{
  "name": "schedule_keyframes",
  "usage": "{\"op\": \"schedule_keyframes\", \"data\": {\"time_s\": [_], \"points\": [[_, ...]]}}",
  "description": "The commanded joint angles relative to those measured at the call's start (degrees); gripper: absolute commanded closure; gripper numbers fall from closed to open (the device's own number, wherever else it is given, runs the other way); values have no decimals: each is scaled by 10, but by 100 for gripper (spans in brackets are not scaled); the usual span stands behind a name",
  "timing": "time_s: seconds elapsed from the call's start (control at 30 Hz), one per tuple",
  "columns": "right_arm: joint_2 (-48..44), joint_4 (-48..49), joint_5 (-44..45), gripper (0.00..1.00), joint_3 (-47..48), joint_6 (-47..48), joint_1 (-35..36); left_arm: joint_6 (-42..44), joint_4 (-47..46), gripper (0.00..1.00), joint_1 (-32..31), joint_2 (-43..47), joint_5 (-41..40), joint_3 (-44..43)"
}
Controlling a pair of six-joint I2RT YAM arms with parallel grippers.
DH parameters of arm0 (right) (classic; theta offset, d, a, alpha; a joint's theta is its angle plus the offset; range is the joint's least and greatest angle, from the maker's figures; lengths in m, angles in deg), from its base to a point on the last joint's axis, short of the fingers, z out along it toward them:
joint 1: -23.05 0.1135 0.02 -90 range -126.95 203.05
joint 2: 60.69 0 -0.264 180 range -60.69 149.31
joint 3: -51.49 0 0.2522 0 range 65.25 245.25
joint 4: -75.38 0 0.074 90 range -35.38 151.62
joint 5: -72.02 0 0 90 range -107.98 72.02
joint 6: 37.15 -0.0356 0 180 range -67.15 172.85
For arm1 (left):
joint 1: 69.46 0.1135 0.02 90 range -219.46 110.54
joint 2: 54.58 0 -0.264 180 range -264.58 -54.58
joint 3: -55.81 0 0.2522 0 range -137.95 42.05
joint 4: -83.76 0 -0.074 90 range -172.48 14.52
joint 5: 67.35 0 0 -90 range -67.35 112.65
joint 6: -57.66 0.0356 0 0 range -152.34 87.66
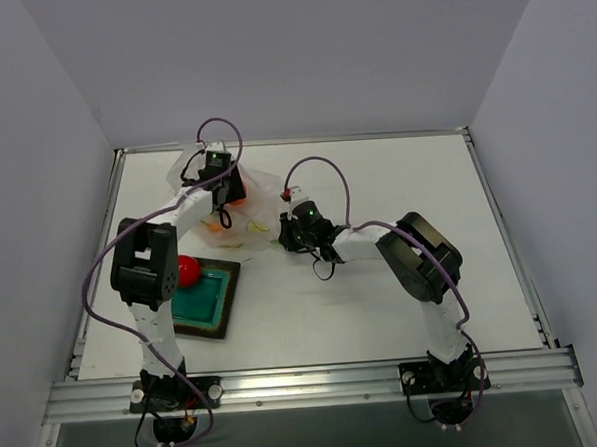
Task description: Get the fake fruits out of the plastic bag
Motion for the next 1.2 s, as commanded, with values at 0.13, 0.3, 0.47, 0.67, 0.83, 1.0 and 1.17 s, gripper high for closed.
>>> {"op": "schedule_keyframes", "data": {"time_s": [0.13, 0.3, 0.47, 0.67, 0.83, 1.0, 1.17], "points": [[-10, -12, 8, 93, 8, 8, 5, -65, -28, 73, 5, 173, 17, 67], [-20, -6, 7, 93, 1, 7, 4, -80, 5, 74, 5, 252, 28, 112], [-24, -4, 10, 93, -2, 7, 3, -100, 24, 75, -10, 356, 23, 200], [-31, -4, 12, 93, -4, 9, 2, -136, 75, 77, -23, 521, -18, 366], [-28, -5, 13, 93, -3, 9, 2, -147, 136, 77, -27, 617, -29, 427], [-24, -8, 12, 93, 0, 9, 1, -139, 156, 77, -27, 640, -41, 460], [-22, -9, 9, 93, 1, 9, 1, -131, 146, 74, -30, 631, -28, 479]]}}
